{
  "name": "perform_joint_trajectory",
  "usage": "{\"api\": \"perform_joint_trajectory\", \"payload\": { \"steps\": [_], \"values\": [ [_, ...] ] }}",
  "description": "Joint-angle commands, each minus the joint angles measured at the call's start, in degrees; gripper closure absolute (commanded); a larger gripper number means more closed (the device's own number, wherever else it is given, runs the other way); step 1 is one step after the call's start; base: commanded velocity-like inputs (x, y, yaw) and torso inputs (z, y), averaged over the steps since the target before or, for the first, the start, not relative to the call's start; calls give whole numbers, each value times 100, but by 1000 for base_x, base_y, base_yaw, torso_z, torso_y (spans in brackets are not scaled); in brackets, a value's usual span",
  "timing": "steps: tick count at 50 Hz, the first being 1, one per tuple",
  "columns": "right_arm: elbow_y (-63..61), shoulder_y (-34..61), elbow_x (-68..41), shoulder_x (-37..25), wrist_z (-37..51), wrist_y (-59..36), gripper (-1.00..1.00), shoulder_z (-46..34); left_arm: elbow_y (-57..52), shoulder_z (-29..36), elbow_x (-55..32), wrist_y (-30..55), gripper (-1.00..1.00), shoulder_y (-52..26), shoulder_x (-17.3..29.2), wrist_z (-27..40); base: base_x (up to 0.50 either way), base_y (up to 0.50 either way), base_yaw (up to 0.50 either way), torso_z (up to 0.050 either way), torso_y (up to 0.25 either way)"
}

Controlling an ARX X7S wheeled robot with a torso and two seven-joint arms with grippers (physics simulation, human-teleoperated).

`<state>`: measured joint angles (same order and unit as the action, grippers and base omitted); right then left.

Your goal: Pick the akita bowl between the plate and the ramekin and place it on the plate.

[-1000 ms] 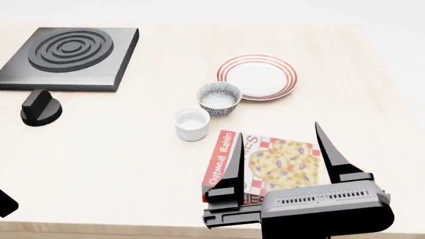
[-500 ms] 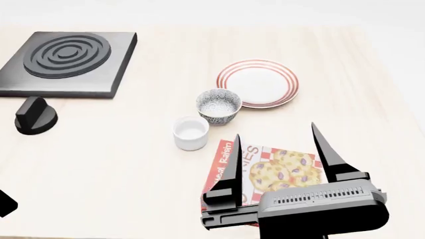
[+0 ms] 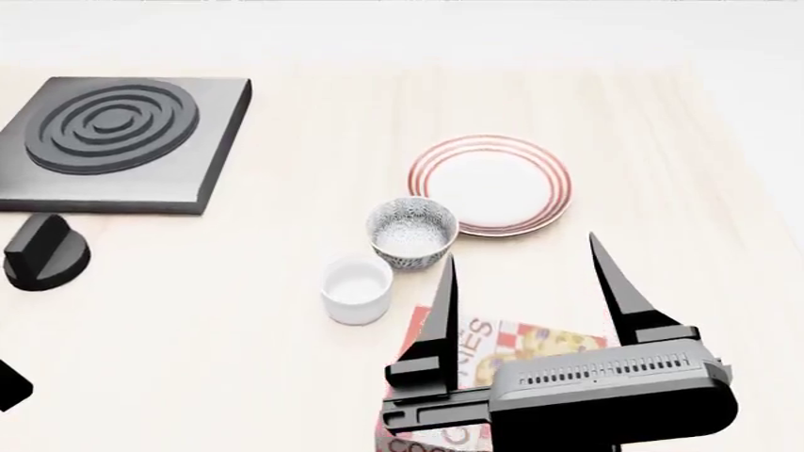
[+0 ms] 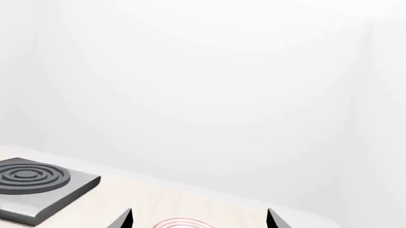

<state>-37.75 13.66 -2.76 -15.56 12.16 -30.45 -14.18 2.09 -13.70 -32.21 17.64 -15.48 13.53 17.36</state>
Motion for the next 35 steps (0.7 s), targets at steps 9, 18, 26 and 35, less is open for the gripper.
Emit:
{"api": "perform_joint_trajectory", "payload": {
  "steps": [9,18,26,35],
  "values": [
    [57,8,-36,-26,50,37,-100,-23,30,39,-38,-36,-100,-5,26,28,332,0,0,0,0],
    [33,9,-45,-50,71,23,-100,-37,56,57,-50,-66,-100,-8,39,29,356,0,0,0,0],
    [17,19,-49,-68,90,6,-100,-54,25,71,-73,-57,-100,2,54,53,358,0,0,0,0],
    [90,25,-65,-83,96,65,-100,-77,29,86,-87,-74,-100,9,63,69,360,0,0,0,0]
  ]
}}
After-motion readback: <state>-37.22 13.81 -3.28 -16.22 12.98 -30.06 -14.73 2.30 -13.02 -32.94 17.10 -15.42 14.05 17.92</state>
